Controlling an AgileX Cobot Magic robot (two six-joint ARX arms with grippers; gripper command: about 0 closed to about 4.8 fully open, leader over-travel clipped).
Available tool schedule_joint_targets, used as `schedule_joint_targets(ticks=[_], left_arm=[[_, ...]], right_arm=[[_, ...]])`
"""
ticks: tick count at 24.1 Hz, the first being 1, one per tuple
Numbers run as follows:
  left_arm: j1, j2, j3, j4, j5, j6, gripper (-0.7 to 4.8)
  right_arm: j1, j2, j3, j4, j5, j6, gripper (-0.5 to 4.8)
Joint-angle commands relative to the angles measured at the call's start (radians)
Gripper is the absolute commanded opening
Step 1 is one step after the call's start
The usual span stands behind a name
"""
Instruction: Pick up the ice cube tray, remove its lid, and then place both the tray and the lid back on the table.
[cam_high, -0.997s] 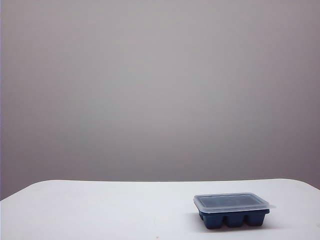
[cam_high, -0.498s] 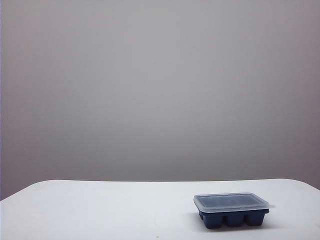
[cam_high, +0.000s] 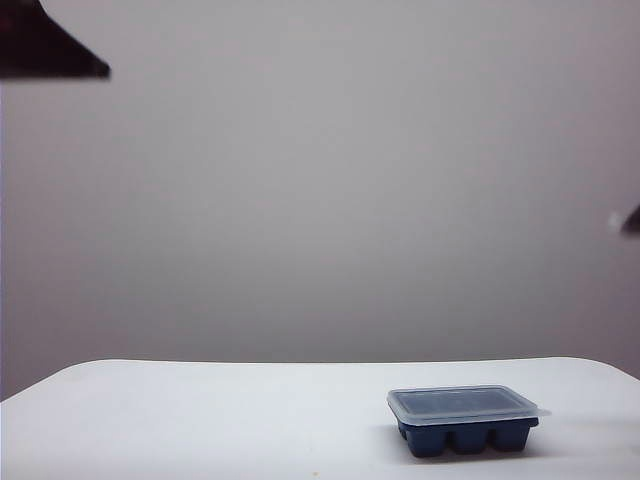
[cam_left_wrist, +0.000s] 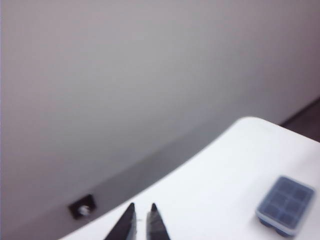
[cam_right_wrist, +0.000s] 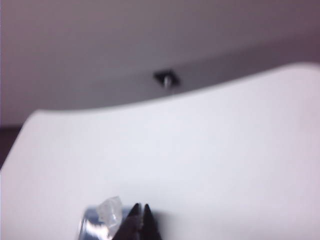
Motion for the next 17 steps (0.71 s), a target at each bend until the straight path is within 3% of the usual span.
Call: schedule_joint_targets(ticks=[1, 3, 6, 8, 12, 17], left_arm=[[-0.002, 0.116, 0.002, 0.111, 0.029, 0.006, 0.35], [-0.01, 0.18, 0.002, 0.167, 0.058, 0.007, 0.35], [-0.035, 0.285, 0.002, 0.274, 0.116, 0.011, 0.44], [-0.077, 0.342, 0.003, 0.327, 0.164, 0.021, 0.91], [-0.138, 0.415, 0.003, 0.413, 0.172, 0.042, 0.91], [-0.187, 0.44, 0.003, 0.422, 0.184, 0.087, 0.94]], right_arm=[[0.036, 0.119, 0.002, 0.096, -0.032, -0.027, 0.01], [0.044, 0.188, 0.003, 0.13, -0.034, 0.004, 0.15], [0.072, 0.312, 0.019, 0.145, -0.052, 0.051, 1.22], [0.098, 0.382, 0.042, 0.144, -0.064, 0.075, 1.22], [0.161, 0.447, 0.066, 0.135, -0.075, 0.101, 1.22], [0.219, 0.517, 0.113, 0.087, -0.048, 0.108, 1.22]])
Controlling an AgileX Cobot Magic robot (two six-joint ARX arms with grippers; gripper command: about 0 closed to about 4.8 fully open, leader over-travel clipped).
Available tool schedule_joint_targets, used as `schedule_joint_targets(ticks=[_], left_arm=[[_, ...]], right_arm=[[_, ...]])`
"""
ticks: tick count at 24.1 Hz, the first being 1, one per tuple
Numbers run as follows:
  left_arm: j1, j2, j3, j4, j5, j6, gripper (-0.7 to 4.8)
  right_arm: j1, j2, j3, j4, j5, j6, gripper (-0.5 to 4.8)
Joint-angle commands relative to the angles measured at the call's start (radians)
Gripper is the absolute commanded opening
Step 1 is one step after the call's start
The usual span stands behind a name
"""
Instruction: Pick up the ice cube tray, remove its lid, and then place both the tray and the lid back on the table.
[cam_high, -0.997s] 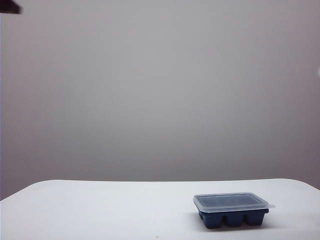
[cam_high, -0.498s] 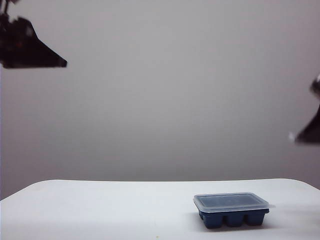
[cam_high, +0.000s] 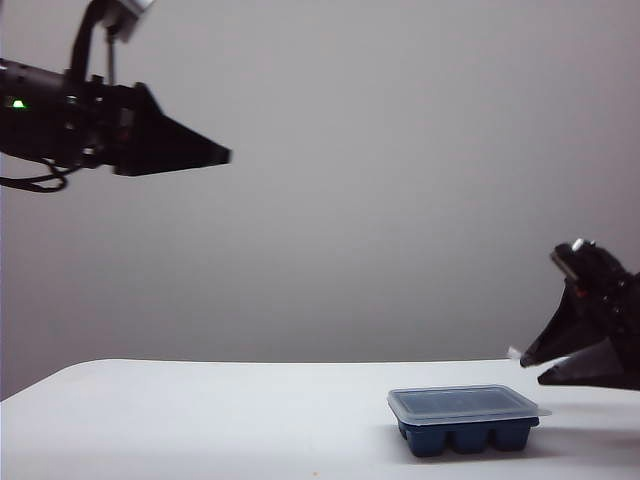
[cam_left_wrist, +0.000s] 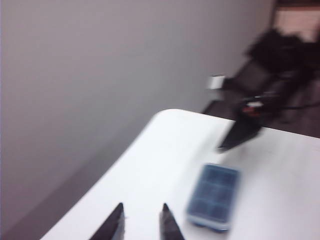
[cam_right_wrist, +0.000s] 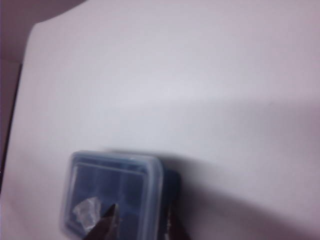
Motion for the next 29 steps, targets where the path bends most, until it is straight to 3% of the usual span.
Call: schedule_joint_targets(ticks=[1, 4, 7, 21, 23, 24, 29], left_arm=[[0.0, -0.002, 0.003, 0.015, 0.016, 0.021, 0.95], [0.0, -0.002, 0.003, 0.016, 0.018, 0.02, 1.06], [0.002, -0.002, 0.003, 0.016, 0.013, 0.022, 2.15], [0.001, 0.002, 0.003, 0.012, 0.007, 0.018, 2.18], [0.001, 0.002, 0.002, 0.006, 0.007, 0.017, 2.18], [0.001, 0.002, 0.003, 0.0, 0.007, 0.017, 2.18], [0.001, 0.002, 0.002, -0.015, 0.007, 0.018, 2.19]], right_arm=[[0.024, 0.03, 0.021, -0.014, 0.019, 0.005, 1.22], [0.026, 0.058, 0.034, -0.009, 0.035, 0.006, 1.22], [0.029, 0.076, 0.034, -0.007, 0.036, 0.006, 1.22], [0.029, 0.107, 0.033, -0.009, -0.074, 0.045, 1.17], [0.029, 0.107, 0.033, -0.007, -0.078, 0.051, 0.77], [0.029, 0.107, 0.033, -0.004, -0.088, 0.051, 0.08], [0.029, 0.106, 0.033, 0.034, -0.131, 0.06, -0.07]])
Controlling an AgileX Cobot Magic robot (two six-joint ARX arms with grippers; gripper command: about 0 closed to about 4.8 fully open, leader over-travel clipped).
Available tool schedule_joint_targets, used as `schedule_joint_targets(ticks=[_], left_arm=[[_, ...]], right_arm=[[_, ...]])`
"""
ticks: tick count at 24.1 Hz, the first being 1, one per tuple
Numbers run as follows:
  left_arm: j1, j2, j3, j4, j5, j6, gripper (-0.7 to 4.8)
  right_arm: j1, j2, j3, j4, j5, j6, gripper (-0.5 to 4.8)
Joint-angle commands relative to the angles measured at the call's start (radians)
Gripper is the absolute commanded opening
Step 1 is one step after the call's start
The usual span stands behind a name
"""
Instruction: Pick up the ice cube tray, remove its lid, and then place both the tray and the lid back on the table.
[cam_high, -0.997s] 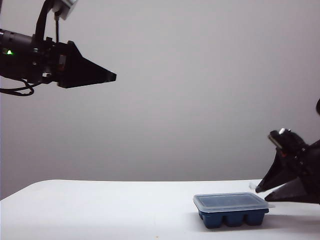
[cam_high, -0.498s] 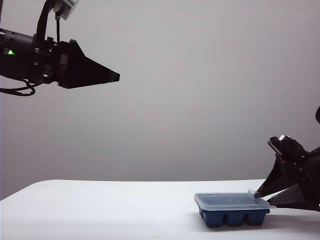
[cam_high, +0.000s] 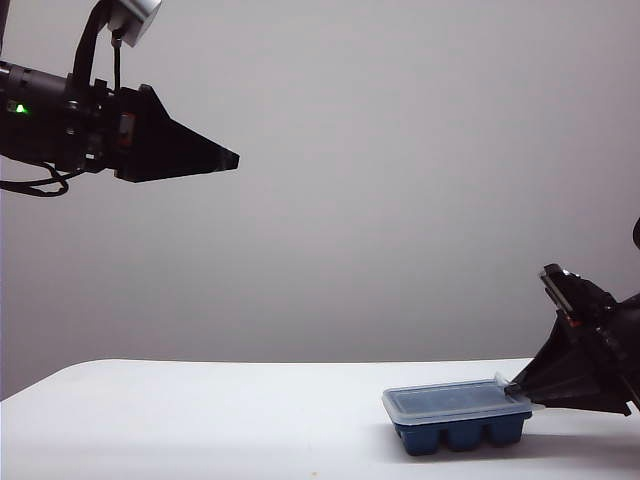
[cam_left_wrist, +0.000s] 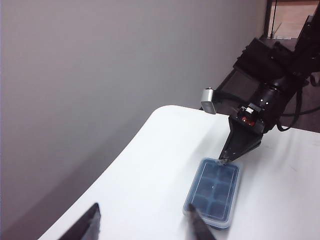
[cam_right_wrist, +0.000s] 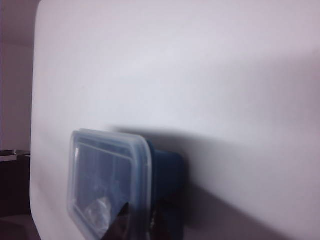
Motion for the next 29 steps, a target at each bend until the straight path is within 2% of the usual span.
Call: schedule_joint_targets(ticks=[1, 2, 3, 4, 5, 6, 8, 10, 11, 13, 16, 21, 23, 25, 29], left_arm=[[0.0, -0.002, 0.002, 0.003, 0.001, 0.002, 2.2], [0.0, -0.002, 0.002, 0.005, 0.002, 0.002, 2.32], [0.0, -0.002, 0.002, 0.011, 0.001, 0.002, 3.04], [0.0, -0.002, 0.002, 0.018, 0.002, 0.002, 4.01], [0.0, -0.002, 0.003, 0.021, 0.002, 0.002, 4.68], [0.0, -0.002, 0.003, 0.024, 0.002, 0.002, 4.79], [0.0, -0.002, 0.002, 0.025, 0.006, 0.006, 4.79], [0.0, -0.002, 0.002, 0.024, 0.01, 0.01, 4.79], [0.0, -0.002, 0.002, 0.024, 0.013, 0.024, 4.79], [0.0, -0.002, 0.003, 0.025, 0.029, 0.045, 4.79], [0.0, -0.002, 0.002, 0.024, 0.073, 0.072, 4.79], [0.0, -0.002, 0.002, 0.01, 0.141, 0.068, 4.79], [-0.006, -0.002, 0.002, -0.036, 0.175, 0.061, 4.79], [-0.007, -0.002, 0.002, -0.063, 0.196, 0.06, 4.79], [-0.045, -0.002, 0.003, -0.088, 0.137, 0.061, 4.79]], right_arm=[[0.002, -0.004, 0.002, 0.066, -0.035, 0.042, -0.07], [0.002, -0.005, 0.002, 0.104, -0.055, 0.081, -0.07], [0.001, -0.005, 0.002, 0.181, -0.087, 0.164, -0.07], [0.002, -0.005, 0.002, 0.275, -0.125, 0.255, -0.07], [0.002, -0.005, 0.002, 0.338, -0.146, 0.314, -0.07], [0.002, -0.005, 0.002, 0.401, -0.169, 0.381, -0.07], [0.003, -0.005, 0.001, 0.642, -0.266, 0.644, -0.07], [0.006, -0.005, 0.001, 0.773, -0.308, 0.787, -0.07], [0.017, -0.005, 0.001, 0.935, -0.338, 0.954, -0.07], [0.05, -0.007, 0.002, 1.085, -0.355, 1.124, -0.07], [0.125, -0.015, 0.001, 1.08, -0.393, 1.129, -0.07], [0.254, -0.015, 0.001, 1.077, -0.38, 1.128, -0.07], [0.291, -0.015, 0.001, 1.076, -0.362, 1.123, -0.07], [0.293, -0.015, 0.001, 1.075, -0.354, 1.12, -0.07], [0.293, -0.014, 0.001, 1.073, -0.354, 1.117, -0.07]])
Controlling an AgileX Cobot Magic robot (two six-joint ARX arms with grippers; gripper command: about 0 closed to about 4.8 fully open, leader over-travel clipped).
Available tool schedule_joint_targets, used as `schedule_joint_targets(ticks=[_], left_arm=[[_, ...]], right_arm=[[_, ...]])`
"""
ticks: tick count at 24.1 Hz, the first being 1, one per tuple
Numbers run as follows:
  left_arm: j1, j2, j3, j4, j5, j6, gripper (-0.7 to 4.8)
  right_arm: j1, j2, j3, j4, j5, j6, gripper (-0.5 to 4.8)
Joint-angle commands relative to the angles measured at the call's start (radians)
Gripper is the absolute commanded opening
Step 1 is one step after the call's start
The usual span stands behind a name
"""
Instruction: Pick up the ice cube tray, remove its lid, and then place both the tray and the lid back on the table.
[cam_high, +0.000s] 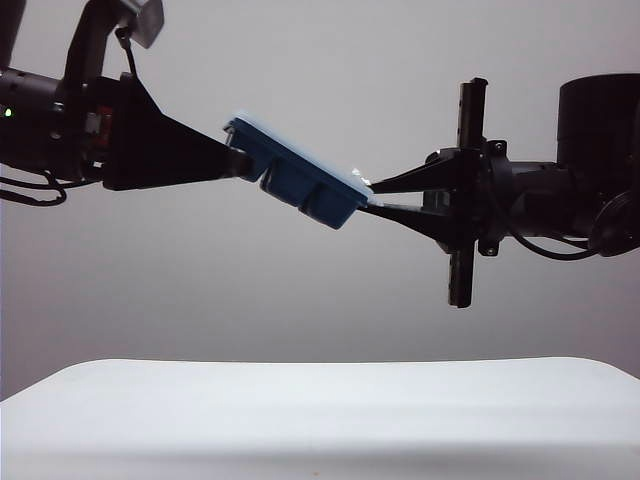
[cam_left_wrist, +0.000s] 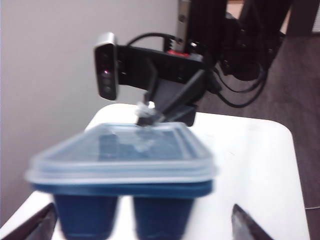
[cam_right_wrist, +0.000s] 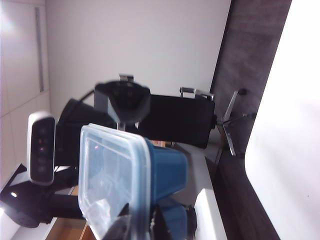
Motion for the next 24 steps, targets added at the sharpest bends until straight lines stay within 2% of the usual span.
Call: schedule_joint_targets(ticks=[1, 6, 9, 13, 17, 20, 21, 24], left_arm=[[-0.041, -0.002, 0.003, 0.006, -0.066, -0.003, 4.79], [-0.106, -0.002, 0.003, 0.005, -0.167, -0.02, 4.79], [-0.106, -0.002, 0.003, 0.006, -0.178, -0.056, 4.79], [-0.109, -0.002, 0.01, 0.006, -0.181, -0.055, 4.79], [-0.117, -0.002, 0.016, -0.006, -0.181, 0.0, 4.79], [-0.119, -0.002, 0.016, -0.086, -0.191, 0.058, 4.79], [-0.127, -0.002, 0.016, -0.115, -0.219, 0.076, 4.79], [-0.14, -0.002, 0.016, -0.085, -0.276, 0.079, 4.79]], right_arm=[[0.006, -0.005, 0.002, 0.008, 0.001, -0.023, -0.07], [0.01, -0.005, 0.002, -0.005, -0.003, -0.069, -0.07], [0.01, -0.004, 0.001, -0.005, -0.01, -0.086, -0.07], [0.013, -0.004, 0.001, -0.036, -0.011, -0.114, -0.07], [0.027, -0.004, 0.001, -0.06, -0.008, -0.135, -0.07], [0.029, -0.004, 0.001, -0.059, -0.007, -0.135, -0.07], [0.03, -0.004, 0.001, -0.065, -0.006, -0.135, -0.07], [0.03, -0.004, 0.001, -0.073, -0.007, -0.142, -0.07]])
